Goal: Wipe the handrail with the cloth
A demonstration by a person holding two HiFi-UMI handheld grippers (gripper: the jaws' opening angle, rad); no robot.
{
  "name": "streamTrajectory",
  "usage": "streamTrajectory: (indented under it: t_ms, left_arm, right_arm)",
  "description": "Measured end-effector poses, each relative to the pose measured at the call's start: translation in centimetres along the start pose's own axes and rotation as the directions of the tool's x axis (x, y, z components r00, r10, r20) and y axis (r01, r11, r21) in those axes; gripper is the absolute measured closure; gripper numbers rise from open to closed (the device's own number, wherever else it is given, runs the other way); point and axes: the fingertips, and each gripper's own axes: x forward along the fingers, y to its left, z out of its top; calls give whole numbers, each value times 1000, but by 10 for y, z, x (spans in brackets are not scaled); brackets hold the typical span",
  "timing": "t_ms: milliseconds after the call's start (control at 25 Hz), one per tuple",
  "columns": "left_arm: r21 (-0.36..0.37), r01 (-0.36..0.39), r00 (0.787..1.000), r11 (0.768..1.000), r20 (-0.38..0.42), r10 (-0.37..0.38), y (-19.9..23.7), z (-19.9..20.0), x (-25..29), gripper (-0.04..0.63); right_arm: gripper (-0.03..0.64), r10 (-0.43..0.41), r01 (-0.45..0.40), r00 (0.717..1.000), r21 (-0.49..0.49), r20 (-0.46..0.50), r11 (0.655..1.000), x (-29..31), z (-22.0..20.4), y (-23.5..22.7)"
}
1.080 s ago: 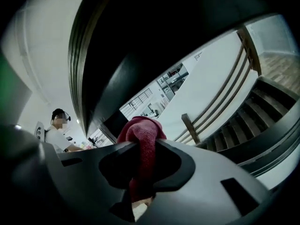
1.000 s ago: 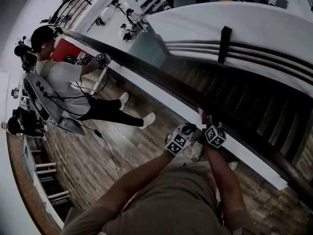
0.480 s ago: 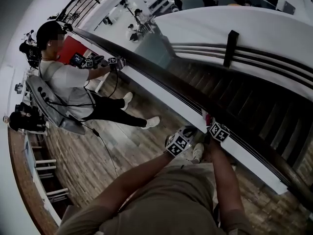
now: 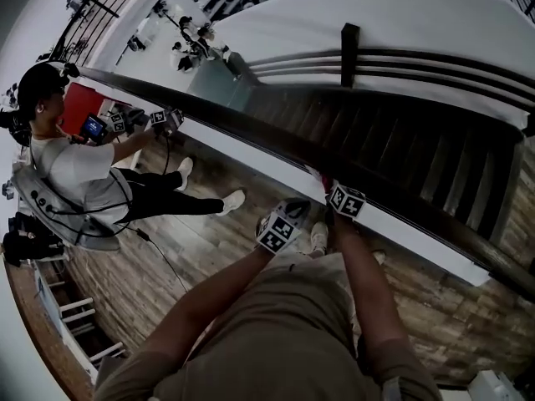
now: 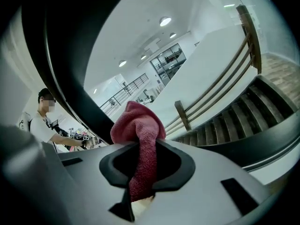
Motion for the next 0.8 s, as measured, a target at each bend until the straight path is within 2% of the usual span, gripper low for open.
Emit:
streamTrajectory:
  t_ms: [200,520,680,800]
  left_arm:
    - [28,29,1000,999,-6,-28,-4,16,3,580]
    - [25,25,1000,999,10,-25,-37,34,37,580]
    - [21,26,1000,999,13,-26,-50,47,27,580]
    - [24,15,1000,1000,20,-15,-76,57,40,580]
  right_arm:
    - [540,-32,31,999,14,20,999,-24,13,-24]
    - [540,-126,124,991,45,44,991,-80,17,-106]
    - [540,-185,185,982,-2,36,983,-113,25,-122]
    - [540,-211,211,977,1,31,977,-137,26,-158]
